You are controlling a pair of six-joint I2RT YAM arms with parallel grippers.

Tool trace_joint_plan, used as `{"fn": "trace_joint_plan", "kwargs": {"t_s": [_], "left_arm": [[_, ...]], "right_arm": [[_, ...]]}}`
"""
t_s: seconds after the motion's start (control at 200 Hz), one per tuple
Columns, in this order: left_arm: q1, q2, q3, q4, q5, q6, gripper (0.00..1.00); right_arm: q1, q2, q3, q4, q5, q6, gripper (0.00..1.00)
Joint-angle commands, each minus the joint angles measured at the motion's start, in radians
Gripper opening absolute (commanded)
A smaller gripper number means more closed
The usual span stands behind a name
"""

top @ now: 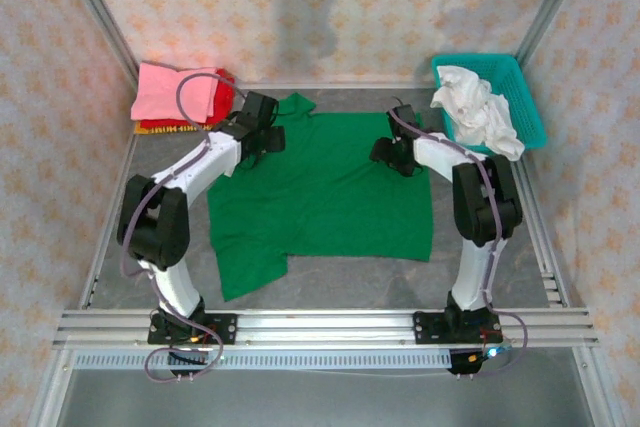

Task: Fold and stack the t-shirts

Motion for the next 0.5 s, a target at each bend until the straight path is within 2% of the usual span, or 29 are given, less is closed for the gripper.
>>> {"fn": "trace_joint_plan", "kwargs": {"t_s": [0.0,0.295,0.395,0.495], "left_arm": [[0.039,0.093,0.064,-0.1,-0.052,0.062,0.62],[0.06,0.294,0.229,-0.118,-0.039,0.1,0.58],[0.079,0.342,0.265,-0.129,-0.044,0.094,0.49],[0.095,0.344,0.269,-0.128,-0.081,0.097,0.35]], "right_arm": [[-0.003,-0.043,-0.035,-0.027,-0.009,-0.003,0.74],[-0.01,-0.014,-0.043,-0.019,0.004,-0.015,0.74],[-0.018,0.003,-0.042,-0.011,-0.006,-0.008,0.74],[-0.026,0.015,-0.048,0.0,0.005,0.001,0.74]]}}
